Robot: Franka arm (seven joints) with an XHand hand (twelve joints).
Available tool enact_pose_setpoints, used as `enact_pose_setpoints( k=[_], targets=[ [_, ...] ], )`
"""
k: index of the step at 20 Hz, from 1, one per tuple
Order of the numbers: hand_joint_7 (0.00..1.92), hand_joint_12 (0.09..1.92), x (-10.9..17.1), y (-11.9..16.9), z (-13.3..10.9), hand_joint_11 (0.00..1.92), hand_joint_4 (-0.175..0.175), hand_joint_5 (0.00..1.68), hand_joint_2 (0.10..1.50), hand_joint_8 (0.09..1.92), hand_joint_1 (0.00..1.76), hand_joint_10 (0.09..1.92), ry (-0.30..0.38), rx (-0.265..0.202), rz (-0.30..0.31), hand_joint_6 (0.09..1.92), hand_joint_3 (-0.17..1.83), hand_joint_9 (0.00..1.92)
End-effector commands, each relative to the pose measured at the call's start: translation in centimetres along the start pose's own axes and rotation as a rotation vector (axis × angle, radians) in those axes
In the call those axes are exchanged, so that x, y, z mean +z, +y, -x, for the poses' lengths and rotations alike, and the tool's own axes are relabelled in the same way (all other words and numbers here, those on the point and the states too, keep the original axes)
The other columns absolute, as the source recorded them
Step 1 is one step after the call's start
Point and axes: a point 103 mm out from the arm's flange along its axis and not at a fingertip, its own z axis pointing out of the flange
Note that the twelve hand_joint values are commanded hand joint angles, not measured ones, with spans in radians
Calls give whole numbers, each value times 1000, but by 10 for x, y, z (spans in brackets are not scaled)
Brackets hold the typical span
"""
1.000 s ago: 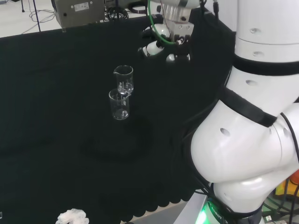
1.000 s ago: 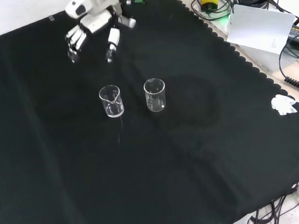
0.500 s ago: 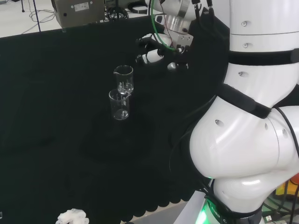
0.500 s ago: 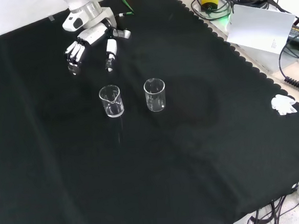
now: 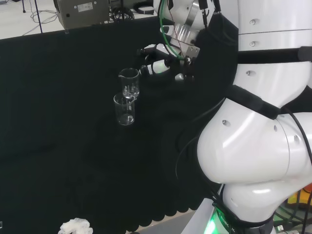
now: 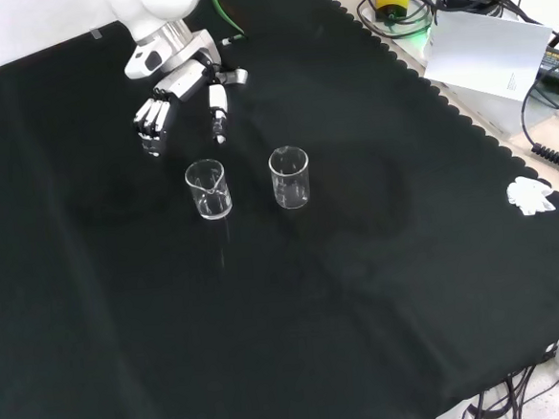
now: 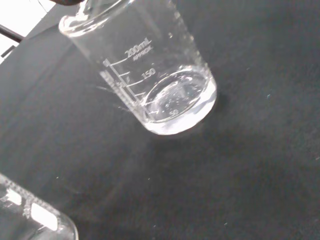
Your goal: Pick up the beaker on the right.
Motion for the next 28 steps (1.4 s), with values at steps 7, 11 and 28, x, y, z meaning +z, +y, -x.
enact_pose_setpoints(
  k=[7, 11, 28],
  targets=[
    [236, 1400, 26, 14, -6, 109, -55, 439, 872, 684, 737, 641, 76, -58, 11, 87, -175, 434],
    [246, 1395, 38, 18, -11, 99, -58, 447, 864, 685, 762, 640, 106, -81, 13, 87, -175, 439],
    [232, 1397, 76, 28, -21, 80, -59, 437, 851, 674, 778, 627, 190, -93, 12, 87, -175, 421]
  ],
)
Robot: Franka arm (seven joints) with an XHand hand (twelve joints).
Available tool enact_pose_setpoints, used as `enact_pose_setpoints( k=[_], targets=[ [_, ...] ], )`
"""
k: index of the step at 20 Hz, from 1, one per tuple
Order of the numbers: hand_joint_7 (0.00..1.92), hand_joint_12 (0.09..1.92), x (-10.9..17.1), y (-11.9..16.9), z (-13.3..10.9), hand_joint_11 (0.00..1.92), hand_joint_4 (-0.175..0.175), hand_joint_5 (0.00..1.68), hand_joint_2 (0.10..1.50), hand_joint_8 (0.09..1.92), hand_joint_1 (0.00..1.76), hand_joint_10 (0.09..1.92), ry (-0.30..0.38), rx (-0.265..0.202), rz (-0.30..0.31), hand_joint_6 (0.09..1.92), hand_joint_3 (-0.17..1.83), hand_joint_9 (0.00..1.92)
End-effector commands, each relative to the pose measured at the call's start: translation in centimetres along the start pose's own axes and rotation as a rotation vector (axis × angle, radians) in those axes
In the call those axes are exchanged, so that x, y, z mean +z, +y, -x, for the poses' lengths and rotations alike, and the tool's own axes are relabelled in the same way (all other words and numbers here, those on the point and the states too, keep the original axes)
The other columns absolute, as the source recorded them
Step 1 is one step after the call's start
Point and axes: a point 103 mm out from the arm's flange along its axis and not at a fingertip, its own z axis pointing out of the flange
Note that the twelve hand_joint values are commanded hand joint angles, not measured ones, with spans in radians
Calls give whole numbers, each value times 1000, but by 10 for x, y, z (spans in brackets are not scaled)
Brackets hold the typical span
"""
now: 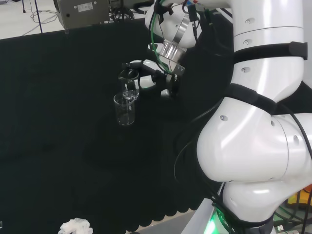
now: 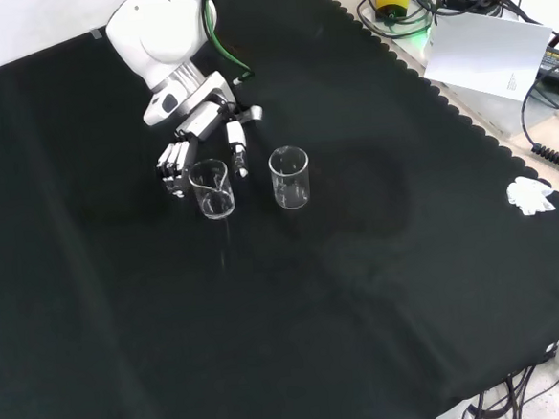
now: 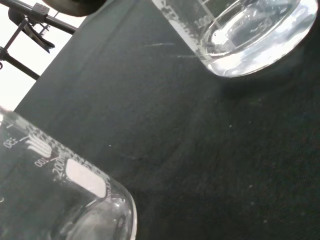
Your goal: Pick up the beaker on the right.
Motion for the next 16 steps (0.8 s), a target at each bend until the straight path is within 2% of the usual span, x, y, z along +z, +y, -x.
enact_pose_setpoints(
  k=[1, 11, 16],
  targets=[
    [229, 1397, 5, 2, 0, 80, -59, 435, 850, 673, 782, 626, 13, 0, 19, 87, -175, 418],
    [220, 1398, -7, 1, -9, 77, -61, 422, 855, 673, 830, 626, -23, -15, 114, 87, -175, 406],
    [223, 1397, -11, 1, -13, 77, -60, 405, 859, 675, 851, 631, -12, -38, 87, 87, -175, 414]
  ],
)
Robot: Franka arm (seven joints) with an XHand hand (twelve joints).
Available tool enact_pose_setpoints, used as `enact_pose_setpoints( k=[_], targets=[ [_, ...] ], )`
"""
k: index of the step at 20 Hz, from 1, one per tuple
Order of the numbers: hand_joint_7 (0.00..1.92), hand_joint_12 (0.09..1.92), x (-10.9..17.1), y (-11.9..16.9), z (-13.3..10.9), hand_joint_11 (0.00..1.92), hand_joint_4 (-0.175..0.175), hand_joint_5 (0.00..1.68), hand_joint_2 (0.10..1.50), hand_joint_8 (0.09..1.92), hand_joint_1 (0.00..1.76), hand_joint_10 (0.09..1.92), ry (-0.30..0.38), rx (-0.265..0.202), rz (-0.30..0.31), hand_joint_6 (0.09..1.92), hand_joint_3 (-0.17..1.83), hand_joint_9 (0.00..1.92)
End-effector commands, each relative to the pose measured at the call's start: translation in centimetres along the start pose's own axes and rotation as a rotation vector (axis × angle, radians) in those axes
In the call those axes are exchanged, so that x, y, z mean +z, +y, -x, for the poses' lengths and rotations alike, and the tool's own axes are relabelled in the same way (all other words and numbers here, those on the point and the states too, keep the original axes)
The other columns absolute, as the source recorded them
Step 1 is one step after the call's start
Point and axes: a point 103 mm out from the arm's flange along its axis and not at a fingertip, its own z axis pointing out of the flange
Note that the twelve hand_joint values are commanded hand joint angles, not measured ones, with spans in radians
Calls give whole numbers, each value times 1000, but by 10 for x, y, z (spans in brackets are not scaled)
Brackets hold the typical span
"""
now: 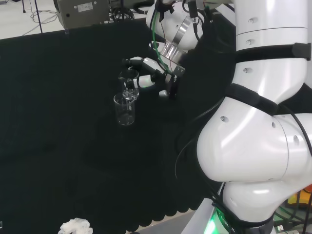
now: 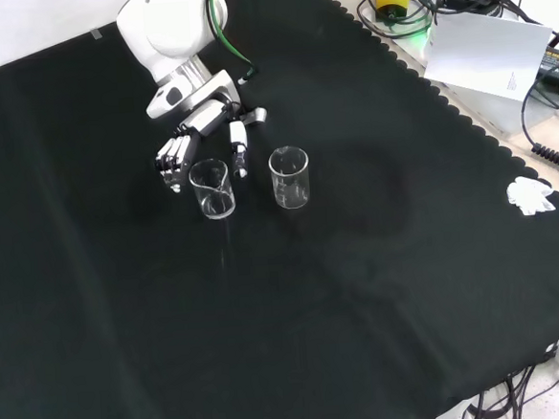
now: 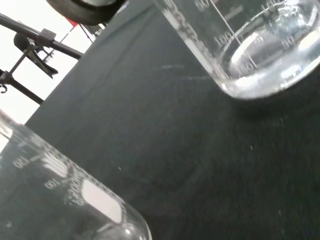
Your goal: Pick up the beaker on the right.
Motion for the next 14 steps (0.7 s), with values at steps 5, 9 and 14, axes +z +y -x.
enact_pose_setpoints(
  k=[5, 9, 14],
  targets=[
    [273, 1397, 2, 0, 3, 77, -59, 413, 858, 696, 852, 644, 31, -2, -59, 87, -175, 454],
    [247, 1396, 5, -1, 9, 74, -57, 400, 855, 686, 850, 638, 71, 12, -97, 87, -175, 455],
    [201, 1394, 3, -4, 15, 47, -48, 341, 854, 676, 860, 617, 143, 25, -46, 87, -175, 414]
  ],
)
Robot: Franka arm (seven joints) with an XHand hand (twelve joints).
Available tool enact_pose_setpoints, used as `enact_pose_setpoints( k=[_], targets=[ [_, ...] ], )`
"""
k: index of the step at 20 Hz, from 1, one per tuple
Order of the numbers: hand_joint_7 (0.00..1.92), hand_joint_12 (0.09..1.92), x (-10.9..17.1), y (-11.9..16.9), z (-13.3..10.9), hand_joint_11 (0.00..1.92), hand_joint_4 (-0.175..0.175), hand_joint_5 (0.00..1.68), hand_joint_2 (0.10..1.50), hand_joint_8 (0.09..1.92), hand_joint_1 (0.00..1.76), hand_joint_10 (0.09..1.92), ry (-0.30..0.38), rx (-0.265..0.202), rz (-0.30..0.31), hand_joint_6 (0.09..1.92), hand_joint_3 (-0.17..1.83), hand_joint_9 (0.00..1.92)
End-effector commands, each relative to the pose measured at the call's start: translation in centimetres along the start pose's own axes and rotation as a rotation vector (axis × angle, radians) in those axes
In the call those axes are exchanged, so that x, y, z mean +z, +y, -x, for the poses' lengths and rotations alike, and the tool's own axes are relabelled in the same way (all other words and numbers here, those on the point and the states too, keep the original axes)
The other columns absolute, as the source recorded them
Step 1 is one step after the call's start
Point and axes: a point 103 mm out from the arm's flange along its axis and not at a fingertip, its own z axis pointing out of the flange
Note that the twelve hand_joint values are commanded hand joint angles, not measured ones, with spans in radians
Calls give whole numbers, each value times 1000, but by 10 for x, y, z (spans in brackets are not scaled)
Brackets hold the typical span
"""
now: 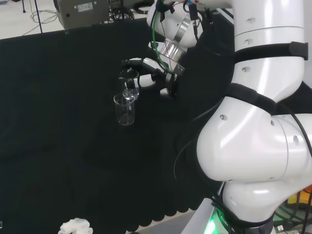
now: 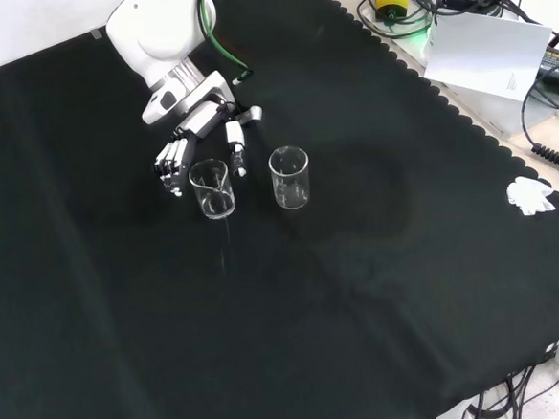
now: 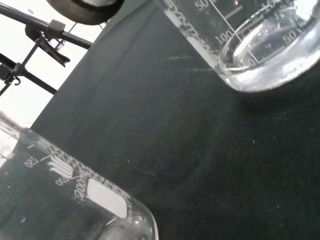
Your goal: Pick up the beaker on the right.
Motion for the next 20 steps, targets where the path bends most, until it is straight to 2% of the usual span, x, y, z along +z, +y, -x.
enact_pose_setpoints(
  k=[1, 6, 8, 12, 20],
  targets=[
    [205, 1395, -1, -7, 9, 45, -48, 341, 854, 678, 864, 616, 99, 22, 39, 87, -175, 412],
    [231, 1399, -3, -7, 9, 41, -45, 353, 852, 691, 879, 616, 119, 6, 50, 87, -175, 409],
    [234, 1399, -10, -12, 23, 40, -45, 358, 851, 693, 882, 616, 124, -12, 34, 87, -175, 409],
    [236, 1400, -12, -12, 27, 38, -43, 369, 852, 695, 884, 617, 113, -34, -1, 87, -175, 408],
    [238, 1401, -10, -13, 41, 32, -41, 386, 853, 697, 884, 617, 63, -27, -45, 87, -175, 407]
  ],
)
